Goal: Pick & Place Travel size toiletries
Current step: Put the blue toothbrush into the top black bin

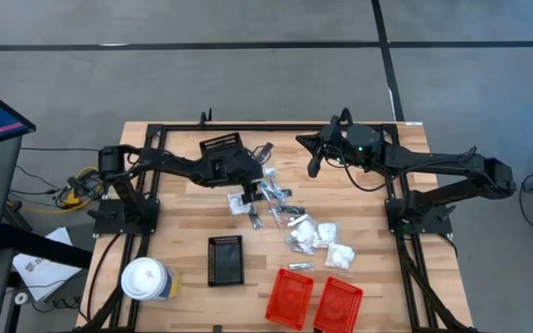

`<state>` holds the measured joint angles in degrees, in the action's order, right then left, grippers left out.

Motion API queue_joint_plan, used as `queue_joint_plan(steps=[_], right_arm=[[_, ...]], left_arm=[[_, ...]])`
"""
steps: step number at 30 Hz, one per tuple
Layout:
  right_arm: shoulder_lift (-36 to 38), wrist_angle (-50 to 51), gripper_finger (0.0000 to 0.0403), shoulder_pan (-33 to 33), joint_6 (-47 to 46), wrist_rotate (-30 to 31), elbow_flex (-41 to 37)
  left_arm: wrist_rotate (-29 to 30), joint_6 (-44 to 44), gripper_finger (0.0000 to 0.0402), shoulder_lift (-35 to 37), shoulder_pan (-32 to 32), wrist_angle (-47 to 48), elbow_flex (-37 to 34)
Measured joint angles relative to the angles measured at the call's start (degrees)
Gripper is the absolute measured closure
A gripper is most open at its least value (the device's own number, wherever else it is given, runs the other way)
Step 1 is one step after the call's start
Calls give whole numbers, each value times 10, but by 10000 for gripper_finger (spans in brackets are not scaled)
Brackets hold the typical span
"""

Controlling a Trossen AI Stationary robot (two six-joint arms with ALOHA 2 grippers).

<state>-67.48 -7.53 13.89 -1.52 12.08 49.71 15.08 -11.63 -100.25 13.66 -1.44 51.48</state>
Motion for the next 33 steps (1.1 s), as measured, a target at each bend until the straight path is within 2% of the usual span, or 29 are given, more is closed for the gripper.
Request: queue_joint_plan(steps=[14,33], right_arm=[[0,-2,403,0,0,0,0],[0,-7,403,0,0,0,0]], left_arm=[[-30,31,187,0,14,-3,0],[-29,30,187,0,16,-15,0]])
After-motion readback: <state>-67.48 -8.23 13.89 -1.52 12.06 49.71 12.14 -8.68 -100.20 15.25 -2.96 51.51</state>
